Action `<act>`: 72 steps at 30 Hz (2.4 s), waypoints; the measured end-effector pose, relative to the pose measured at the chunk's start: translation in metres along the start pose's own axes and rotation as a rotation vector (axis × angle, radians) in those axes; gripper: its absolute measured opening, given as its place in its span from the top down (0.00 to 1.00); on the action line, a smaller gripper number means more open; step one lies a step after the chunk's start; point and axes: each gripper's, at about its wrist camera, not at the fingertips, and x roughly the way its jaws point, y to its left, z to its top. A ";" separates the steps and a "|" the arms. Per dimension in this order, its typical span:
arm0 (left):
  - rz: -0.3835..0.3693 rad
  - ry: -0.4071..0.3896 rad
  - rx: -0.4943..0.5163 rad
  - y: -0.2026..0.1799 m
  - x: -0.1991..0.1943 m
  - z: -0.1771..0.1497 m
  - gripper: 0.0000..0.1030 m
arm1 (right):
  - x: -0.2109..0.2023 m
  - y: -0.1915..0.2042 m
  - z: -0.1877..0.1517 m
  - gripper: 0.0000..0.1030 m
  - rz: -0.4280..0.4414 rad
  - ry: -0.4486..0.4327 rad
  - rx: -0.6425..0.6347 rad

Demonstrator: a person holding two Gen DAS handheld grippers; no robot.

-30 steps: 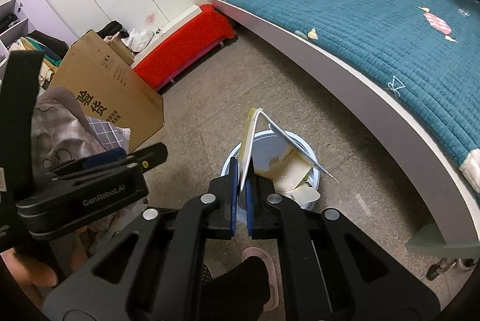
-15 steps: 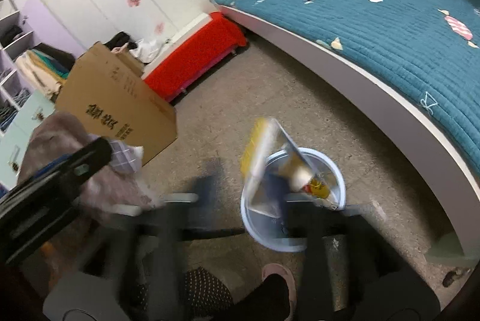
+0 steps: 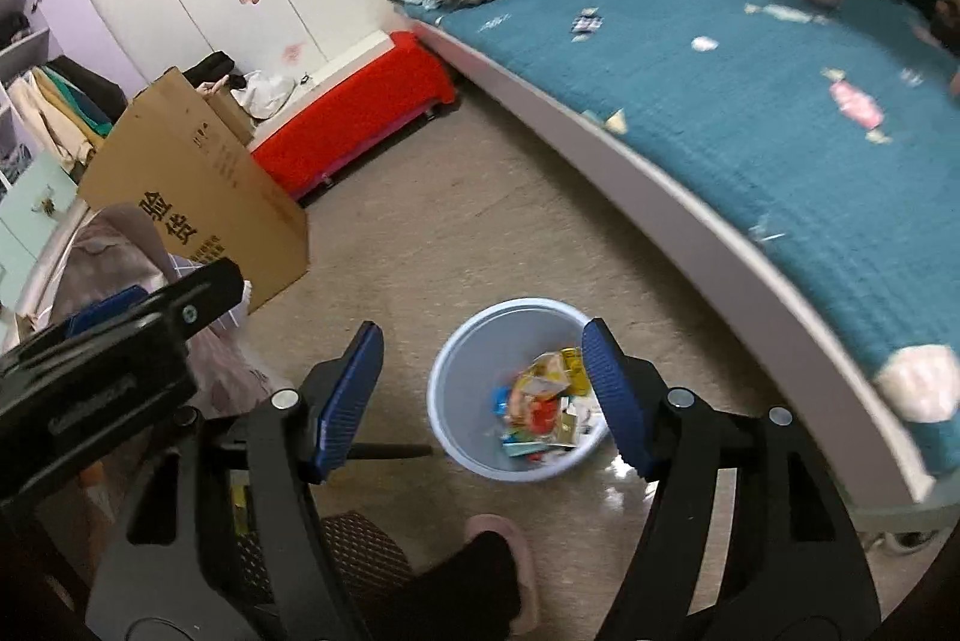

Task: Collect trash
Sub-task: 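Move both tools back over the table toward the folded newspaper, then close both tools on the folded newspaper and lift it off the table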

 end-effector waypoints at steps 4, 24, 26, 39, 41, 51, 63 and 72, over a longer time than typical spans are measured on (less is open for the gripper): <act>-0.050 -0.035 0.006 -0.006 -0.031 -0.001 0.21 | -0.039 0.005 0.004 0.33 0.002 -0.054 -0.025; 0.074 -0.251 -0.245 0.237 -0.198 -0.031 0.19 | -0.118 0.242 -0.004 0.33 0.328 -0.088 -0.401; 0.087 -0.210 -0.332 0.284 -0.194 -0.043 0.19 | -0.110 0.272 -0.009 0.33 0.350 -0.056 -0.447; 0.058 -0.021 -0.730 0.461 -0.127 -0.097 0.19 | -0.031 0.431 -0.042 0.28 0.401 0.132 -0.691; 0.020 0.012 -0.757 0.472 -0.113 -0.099 0.19 | -0.016 0.447 -0.042 0.25 0.406 0.154 -0.710; -0.015 -0.001 -0.783 0.492 -0.078 -0.088 0.31 | 0.043 0.484 -0.030 0.23 0.445 0.238 -0.709; -0.034 -0.014 -0.742 0.483 -0.071 -0.080 0.60 | 0.055 0.492 -0.031 0.35 0.450 0.243 -0.709; -0.030 -0.012 -0.699 0.462 -0.074 -0.075 0.59 | 0.032 0.487 -0.043 0.69 0.350 0.139 -0.828</act>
